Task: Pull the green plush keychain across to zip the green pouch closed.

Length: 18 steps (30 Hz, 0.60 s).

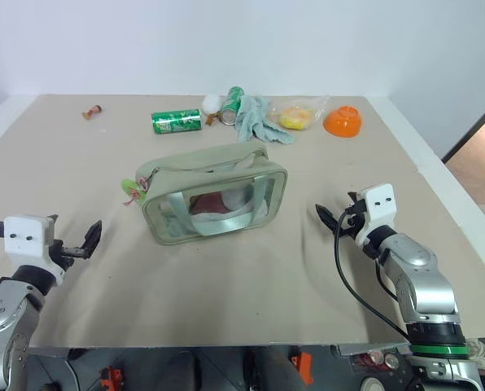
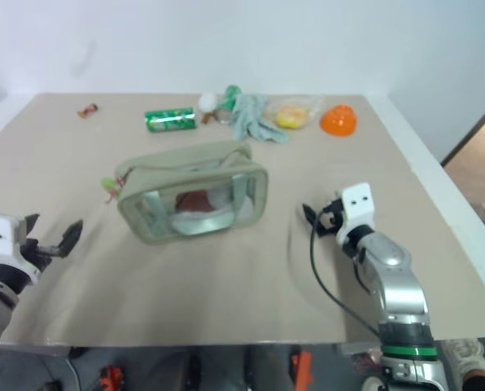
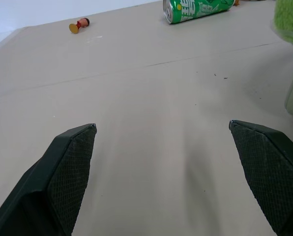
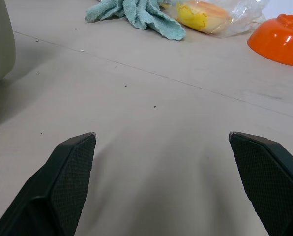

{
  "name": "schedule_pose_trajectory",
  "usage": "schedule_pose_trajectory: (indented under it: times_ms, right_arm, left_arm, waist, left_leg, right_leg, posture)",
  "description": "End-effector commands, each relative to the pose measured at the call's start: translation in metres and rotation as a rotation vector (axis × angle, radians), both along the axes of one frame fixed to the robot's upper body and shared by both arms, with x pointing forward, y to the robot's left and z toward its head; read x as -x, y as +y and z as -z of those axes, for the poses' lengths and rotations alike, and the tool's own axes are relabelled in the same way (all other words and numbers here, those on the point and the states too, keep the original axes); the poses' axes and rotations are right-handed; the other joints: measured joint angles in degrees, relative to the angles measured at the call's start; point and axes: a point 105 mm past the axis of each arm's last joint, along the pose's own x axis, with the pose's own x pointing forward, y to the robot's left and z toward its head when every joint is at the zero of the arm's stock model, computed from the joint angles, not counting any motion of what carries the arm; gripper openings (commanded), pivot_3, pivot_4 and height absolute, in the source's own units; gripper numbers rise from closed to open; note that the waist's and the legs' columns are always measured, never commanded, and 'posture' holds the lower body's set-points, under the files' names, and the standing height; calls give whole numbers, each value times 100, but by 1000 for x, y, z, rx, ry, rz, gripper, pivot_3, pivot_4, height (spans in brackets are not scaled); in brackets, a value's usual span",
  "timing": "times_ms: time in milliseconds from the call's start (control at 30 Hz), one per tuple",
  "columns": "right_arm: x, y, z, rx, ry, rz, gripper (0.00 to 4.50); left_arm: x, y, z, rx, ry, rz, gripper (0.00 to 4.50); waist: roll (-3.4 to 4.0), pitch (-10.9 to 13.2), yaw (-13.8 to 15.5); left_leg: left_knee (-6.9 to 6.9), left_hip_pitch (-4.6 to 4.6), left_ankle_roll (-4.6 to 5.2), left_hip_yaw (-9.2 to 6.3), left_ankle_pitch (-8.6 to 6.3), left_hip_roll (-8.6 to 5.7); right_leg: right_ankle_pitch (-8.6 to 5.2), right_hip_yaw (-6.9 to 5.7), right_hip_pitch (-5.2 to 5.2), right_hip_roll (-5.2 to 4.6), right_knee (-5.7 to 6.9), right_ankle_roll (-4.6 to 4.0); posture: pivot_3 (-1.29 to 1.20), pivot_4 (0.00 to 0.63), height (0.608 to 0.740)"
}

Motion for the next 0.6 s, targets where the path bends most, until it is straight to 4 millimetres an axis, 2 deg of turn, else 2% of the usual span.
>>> schedule_pose_trajectory:
  times_ms: [33, 233, 600]
  right_arm:
    - [2, 1, -13, -41, -45, -6, 4500]
    - [6, 7, -14, -108, -33, -49, 4500]
    - [10, 3, -15, -32, -52, -64, 4500]
  left_arm:
    - [-3, -3, -9, 14, -36, 36, 4487]
    - [-7, -16, -8, 24, -25, 147, 4487]
    - [-2, -21, -5, -14, -28, 211, 4487]
  waist:
    - [0, 0, 0]
    - [0, 0, -1]
    - [0, 0, -1]
  left_leg:
    - [0, 0, 0, 0, 0, 0]
    - [1, 0, 0, 0, 0, 1]
    - [1, 0, 0, 0, 0, 3]
  right_leg:
    - [0, 0, 0, 0, 0, 0]
    - [1, 0, 0, 2, 0, -1]
    - [0, 0, 0, 3, -1, 0]
  posture:
    - [0, 150, 740]
    - [0, 150, 740]
    - [0, 150, 740]
